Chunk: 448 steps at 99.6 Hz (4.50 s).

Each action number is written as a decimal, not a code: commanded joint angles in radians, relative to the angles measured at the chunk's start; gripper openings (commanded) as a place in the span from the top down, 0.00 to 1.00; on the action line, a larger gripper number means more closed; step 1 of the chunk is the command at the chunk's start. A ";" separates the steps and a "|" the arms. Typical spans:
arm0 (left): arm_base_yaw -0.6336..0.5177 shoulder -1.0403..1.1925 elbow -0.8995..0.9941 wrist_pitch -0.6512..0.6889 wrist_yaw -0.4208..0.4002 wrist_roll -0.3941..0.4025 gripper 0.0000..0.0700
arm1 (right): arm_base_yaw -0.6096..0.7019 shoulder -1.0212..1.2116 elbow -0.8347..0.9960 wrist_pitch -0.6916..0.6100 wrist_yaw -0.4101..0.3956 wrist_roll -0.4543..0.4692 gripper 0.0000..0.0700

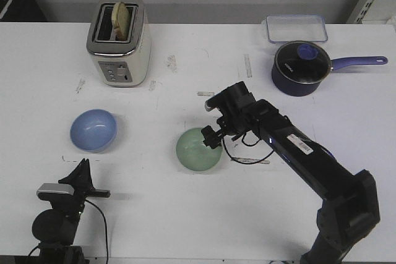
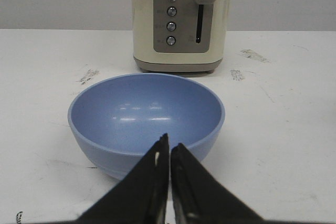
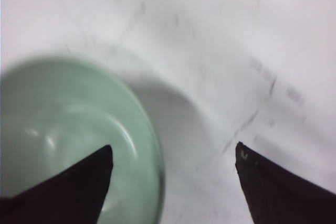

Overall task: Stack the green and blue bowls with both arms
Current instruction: 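Open the right gripper and withdraw it back toward the robot, then reach the left gripper to the light blue bowl and grasp its rim, then carry the blue bowl over the green bowl and lower it inside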

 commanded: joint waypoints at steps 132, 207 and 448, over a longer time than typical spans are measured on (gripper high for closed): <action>0.000 -0.002 -0.002 0.118 -0.015 -0.006 1.00 | -0.426 -1.174 -0.927 0.475 0.201 0.020 1.00; 0.009 0.806 1.226 -0.650 -0.070 -0.016 0.05 | -0.426 -1.131 -0.926 0.551 0.196 0.021 1.00; -0.275 1.438 1.499 -0.843 0.244 -0.186 1.00 | -0.425 -1.126 -0.926 0.555 0.197 0.013 1.00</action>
